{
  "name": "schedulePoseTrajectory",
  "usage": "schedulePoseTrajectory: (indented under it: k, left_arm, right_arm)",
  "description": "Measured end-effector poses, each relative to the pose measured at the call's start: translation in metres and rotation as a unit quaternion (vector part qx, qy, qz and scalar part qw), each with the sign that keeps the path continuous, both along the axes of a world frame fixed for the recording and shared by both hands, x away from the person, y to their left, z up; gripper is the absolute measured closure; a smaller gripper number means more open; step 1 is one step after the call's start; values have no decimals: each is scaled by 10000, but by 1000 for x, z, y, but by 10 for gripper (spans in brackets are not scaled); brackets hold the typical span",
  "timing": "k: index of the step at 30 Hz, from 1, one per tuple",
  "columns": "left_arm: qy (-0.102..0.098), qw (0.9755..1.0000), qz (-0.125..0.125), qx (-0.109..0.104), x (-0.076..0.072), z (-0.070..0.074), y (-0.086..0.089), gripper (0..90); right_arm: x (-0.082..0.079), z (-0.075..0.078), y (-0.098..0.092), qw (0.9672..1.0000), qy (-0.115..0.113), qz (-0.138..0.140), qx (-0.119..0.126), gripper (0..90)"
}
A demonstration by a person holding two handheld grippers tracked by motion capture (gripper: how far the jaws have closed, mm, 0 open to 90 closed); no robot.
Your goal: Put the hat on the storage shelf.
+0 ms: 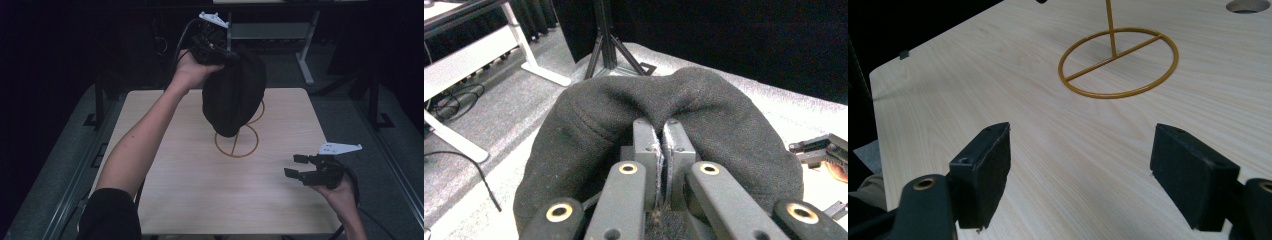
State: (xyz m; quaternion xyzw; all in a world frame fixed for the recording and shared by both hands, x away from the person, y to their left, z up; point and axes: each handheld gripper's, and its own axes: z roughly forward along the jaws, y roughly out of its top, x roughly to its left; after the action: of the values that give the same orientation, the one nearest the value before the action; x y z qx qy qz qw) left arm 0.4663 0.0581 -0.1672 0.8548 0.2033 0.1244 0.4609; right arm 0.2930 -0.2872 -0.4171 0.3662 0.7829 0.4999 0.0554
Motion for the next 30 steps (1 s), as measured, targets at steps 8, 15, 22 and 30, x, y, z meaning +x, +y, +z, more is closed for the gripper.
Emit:
schedulePoseTrajectory:
  k: [8,15,22,30]
  left_arm:
    - [69,9999,48,80,8,-7,-14,875]
    - [283,9993,41,239,16,-21,-33,874]
    - [587,9977,162,293,27,-37,-48,682]
    - [567,9975,132,397,23,-35,-45,613]
  right_arm:
    - [-1,0,0,10000,5,-31,-11,238]
    - [1,-3,2,10000,46,22,-59,238]
    - [1,-6,3,9999,71,53,-123,238]
    - [-1,-7,1,9999,73,2,-126,237]
